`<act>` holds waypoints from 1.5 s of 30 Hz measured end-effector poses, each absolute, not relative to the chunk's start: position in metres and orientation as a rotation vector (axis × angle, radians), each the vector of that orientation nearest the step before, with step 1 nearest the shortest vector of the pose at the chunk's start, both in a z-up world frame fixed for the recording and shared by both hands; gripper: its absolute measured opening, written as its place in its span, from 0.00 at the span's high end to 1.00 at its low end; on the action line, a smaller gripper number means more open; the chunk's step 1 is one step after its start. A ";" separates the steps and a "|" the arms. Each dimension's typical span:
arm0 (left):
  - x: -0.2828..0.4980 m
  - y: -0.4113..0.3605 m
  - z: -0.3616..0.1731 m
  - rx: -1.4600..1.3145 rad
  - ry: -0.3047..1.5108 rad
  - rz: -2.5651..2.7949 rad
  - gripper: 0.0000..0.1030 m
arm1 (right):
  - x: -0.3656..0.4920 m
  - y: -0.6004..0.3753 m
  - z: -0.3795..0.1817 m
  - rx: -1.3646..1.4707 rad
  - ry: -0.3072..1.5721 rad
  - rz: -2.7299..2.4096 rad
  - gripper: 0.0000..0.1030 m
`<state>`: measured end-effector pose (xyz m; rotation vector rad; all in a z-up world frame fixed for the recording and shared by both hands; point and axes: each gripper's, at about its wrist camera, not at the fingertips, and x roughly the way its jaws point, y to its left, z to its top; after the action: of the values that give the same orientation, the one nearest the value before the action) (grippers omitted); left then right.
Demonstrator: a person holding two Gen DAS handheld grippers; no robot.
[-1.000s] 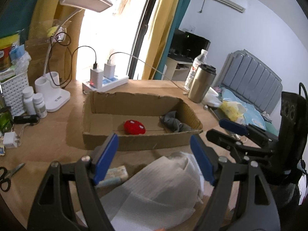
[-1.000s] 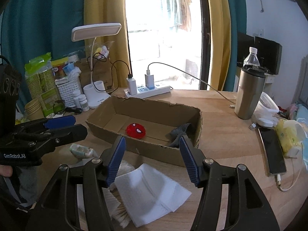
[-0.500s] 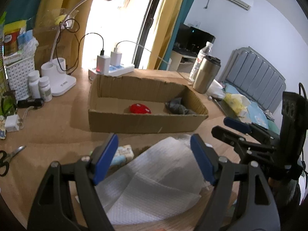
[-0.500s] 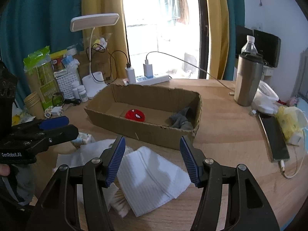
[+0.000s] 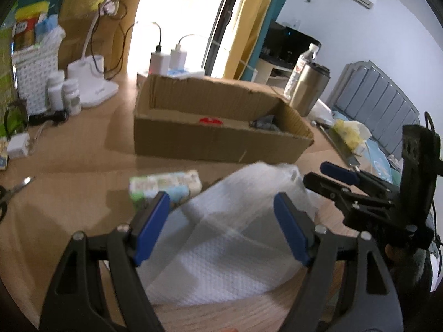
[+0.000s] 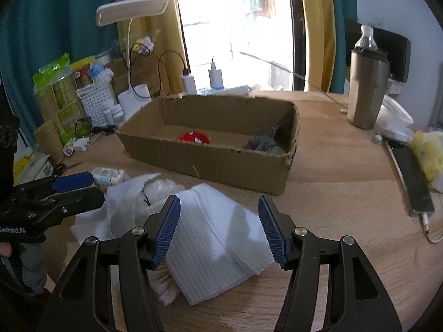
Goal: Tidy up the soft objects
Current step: 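Grasp a white paper towel with the right tool while the left tool grasps another, then lift the white towels with both tools and move them toward the box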
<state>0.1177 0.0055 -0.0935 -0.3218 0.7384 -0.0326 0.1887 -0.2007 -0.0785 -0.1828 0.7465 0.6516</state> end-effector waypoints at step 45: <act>0.094 -0.024 -0.105 -0.249 0.786 -0.107 0.81 | 0.175 -0.234 -0.069 -0.139 0.691 0.680 0.92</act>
<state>0.0943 -0.0242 -0.1048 -0.2492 0.7856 -0.1067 0.1749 -0.2344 -0.0694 -0.1392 0.6909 0.6800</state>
